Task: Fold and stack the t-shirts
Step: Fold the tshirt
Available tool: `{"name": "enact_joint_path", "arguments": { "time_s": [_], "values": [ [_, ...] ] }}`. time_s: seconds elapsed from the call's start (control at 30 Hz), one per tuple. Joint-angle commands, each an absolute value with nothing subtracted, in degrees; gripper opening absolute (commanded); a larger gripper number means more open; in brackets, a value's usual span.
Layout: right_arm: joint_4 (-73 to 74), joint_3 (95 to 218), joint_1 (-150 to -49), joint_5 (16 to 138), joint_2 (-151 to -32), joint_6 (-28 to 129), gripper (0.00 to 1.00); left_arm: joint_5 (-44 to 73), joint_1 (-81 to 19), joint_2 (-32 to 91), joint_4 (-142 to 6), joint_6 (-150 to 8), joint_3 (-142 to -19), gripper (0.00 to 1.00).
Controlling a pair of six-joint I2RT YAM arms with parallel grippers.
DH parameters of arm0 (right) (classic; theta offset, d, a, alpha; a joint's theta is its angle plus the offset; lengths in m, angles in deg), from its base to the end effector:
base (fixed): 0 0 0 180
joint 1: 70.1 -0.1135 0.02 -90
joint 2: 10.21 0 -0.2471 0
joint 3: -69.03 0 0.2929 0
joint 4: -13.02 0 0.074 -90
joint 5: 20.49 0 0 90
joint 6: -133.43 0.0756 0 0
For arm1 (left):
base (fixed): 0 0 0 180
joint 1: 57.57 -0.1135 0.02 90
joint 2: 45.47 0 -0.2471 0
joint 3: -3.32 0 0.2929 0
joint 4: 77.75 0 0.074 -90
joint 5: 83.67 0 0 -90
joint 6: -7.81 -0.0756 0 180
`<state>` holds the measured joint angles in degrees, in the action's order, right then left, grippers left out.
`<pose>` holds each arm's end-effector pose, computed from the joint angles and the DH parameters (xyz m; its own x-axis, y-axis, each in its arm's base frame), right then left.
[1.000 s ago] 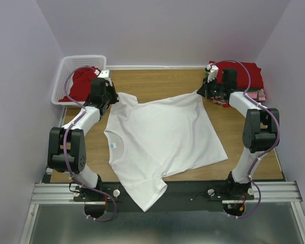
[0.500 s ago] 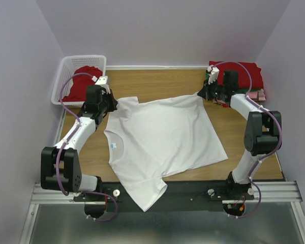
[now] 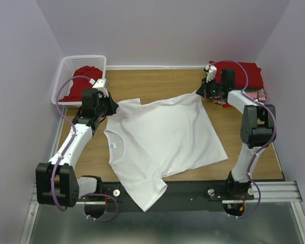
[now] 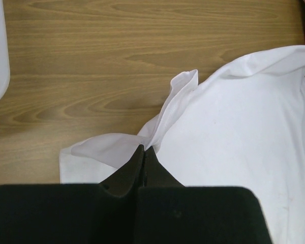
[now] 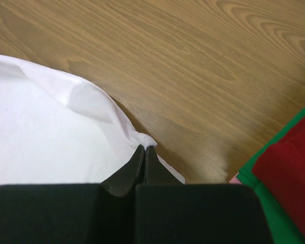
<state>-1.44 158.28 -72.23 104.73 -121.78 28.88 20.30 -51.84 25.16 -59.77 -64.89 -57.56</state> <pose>0.4886 0.0618 0.1508 -0.4555 -0.2223 -0.8620 -0.6265 0.7680 0.1330 0.3535 -0.0538 0.2284 -0.5341 -0.2364 -0.8117 0.1578 0.9153 -0.3705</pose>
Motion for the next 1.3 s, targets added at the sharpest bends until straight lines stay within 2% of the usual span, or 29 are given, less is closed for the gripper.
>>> {"name": "enact_joint_path", "arguments": {
  "time_s": [0.0,1.27],
  "values": [
    [-0.48,160.92,-71.86,103.53,-123.50,28.14,0.01,23.90,-51.86,22.73,-57.40,-63.21,-55.53,0.00],
    [-0.30,158.46,-71.94,100.98,-123.06,25.59,0.00,31.02,-51.68,4.62,-45.18,-57.41,-48.23,0.00]
  ]
}}
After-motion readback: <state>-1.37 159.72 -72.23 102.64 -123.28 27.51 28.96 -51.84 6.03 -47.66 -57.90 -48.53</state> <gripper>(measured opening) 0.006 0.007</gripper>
